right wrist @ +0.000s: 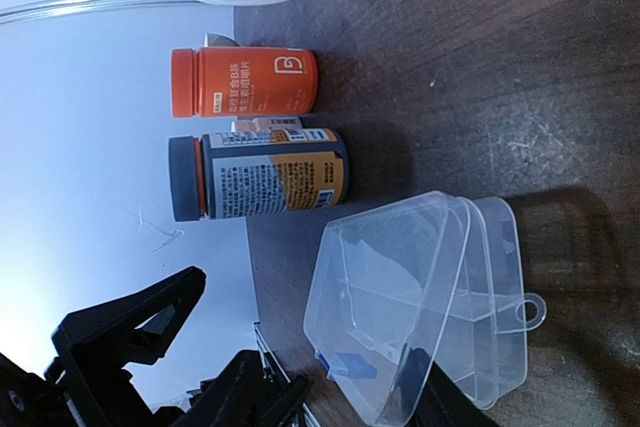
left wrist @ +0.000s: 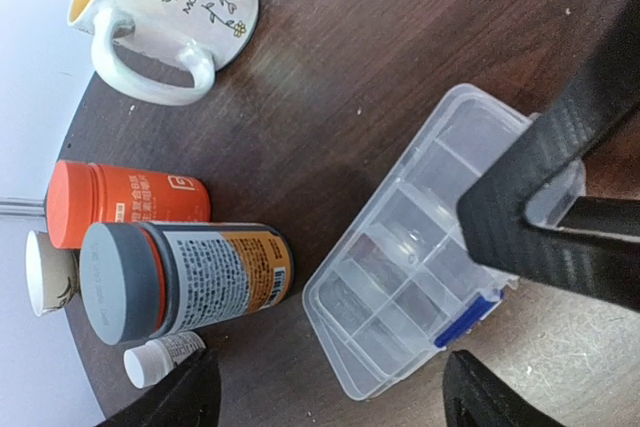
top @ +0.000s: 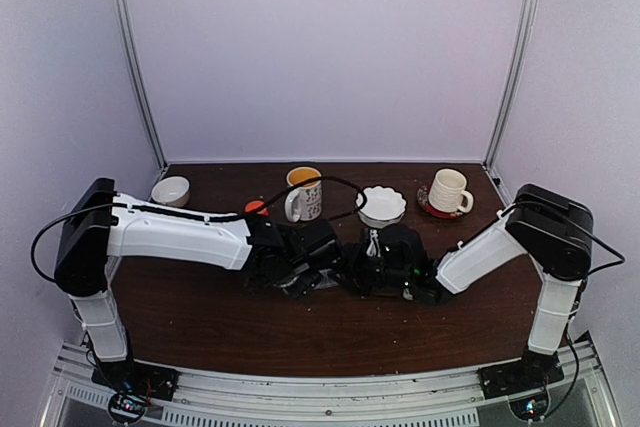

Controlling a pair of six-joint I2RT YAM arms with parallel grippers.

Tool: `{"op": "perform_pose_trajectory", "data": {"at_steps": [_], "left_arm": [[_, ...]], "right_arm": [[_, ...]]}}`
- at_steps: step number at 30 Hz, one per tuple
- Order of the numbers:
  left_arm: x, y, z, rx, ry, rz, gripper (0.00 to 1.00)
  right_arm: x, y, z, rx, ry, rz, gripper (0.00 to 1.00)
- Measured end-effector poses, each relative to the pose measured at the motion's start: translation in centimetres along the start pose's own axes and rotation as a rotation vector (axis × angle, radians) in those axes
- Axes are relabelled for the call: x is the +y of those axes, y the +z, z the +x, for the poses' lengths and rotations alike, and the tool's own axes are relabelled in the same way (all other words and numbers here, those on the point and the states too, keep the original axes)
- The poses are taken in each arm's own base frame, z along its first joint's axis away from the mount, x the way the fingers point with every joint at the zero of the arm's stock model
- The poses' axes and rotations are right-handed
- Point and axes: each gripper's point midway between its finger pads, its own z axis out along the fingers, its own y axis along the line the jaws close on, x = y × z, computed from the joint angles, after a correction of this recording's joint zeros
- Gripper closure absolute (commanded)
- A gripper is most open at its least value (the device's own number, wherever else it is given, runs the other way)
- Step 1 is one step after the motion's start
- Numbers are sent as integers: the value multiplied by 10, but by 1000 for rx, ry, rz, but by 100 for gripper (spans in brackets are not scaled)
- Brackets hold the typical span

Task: Sort the pills into containers
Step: Adjust the pill container at the center of the board.

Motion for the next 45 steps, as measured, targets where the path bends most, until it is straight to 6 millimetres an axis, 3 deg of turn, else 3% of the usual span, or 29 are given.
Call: {"op": "perform_pose_trajectory", "data": {"at_steps": [5,13,26,41,45], "left_arm": [[0,-5,-2,-25,-10,38,18],[-1,4,9,-7,32,48,18],[-2,16,25,-25,91,36,17],[6,26,16,-57,114,-64,21],[4,29,18,-51,129,-64,32]], "right_arm": [[9,2,-4,-6,-4,-21,67],[12,2,-11,-16,4,-27,87],[9,2,-11,-13,10,-12,92],[16,3,-12,-10,9,-28,92],[17,3,-12,-10,9,-30,92]]}}
